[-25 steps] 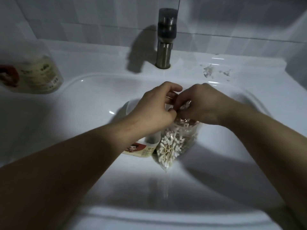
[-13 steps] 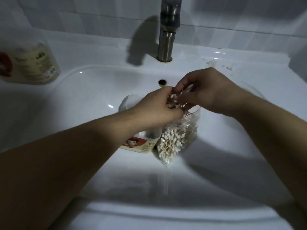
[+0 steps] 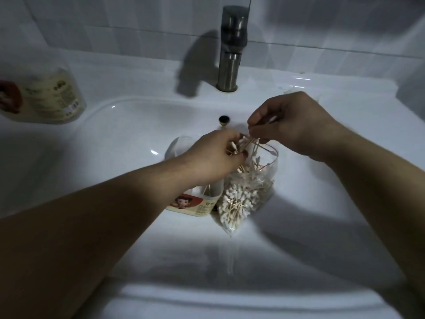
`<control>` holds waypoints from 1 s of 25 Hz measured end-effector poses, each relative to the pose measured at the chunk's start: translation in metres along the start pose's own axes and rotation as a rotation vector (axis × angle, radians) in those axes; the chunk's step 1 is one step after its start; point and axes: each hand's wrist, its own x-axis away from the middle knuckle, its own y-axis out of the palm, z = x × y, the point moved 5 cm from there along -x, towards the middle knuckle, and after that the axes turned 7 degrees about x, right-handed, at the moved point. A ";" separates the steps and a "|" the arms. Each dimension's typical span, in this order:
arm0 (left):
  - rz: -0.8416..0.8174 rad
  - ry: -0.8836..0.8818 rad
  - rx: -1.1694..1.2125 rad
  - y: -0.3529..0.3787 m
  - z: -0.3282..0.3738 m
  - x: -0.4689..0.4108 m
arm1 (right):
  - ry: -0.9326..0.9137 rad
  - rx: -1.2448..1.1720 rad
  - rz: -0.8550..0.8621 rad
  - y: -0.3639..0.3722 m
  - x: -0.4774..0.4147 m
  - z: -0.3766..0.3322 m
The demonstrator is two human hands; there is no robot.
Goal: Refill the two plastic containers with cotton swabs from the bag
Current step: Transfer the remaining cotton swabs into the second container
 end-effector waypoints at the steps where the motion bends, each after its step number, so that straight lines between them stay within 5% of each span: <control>1: -0.002 -0.007 0.004 0.000 -0.001 0.000 | 0.001 0.000 0.011 -0.002 0.000 0.000; 9: 0.098 -0.138 0.495 -0.003 -0.014 -0.005 | 0.002 -0.092 0.130 -0.017 0.001 0.001; 16: 0.243 -0.187 0.611 -0.011 -0.010 -0.007 | -0.028 0.214 -0.124 0.004 0.006 -0.001; 20: 0.285 -0.226 0.870 -0.011 -0.005 -0.008 | -0.061 0.284 -0.212 0.022 0.009 -0.001; 25: 0.273 -0.255 0.996 -0.009 -0.007 -0.010 | -0.033 0.228 -0.170 0.020 0.008 -0.001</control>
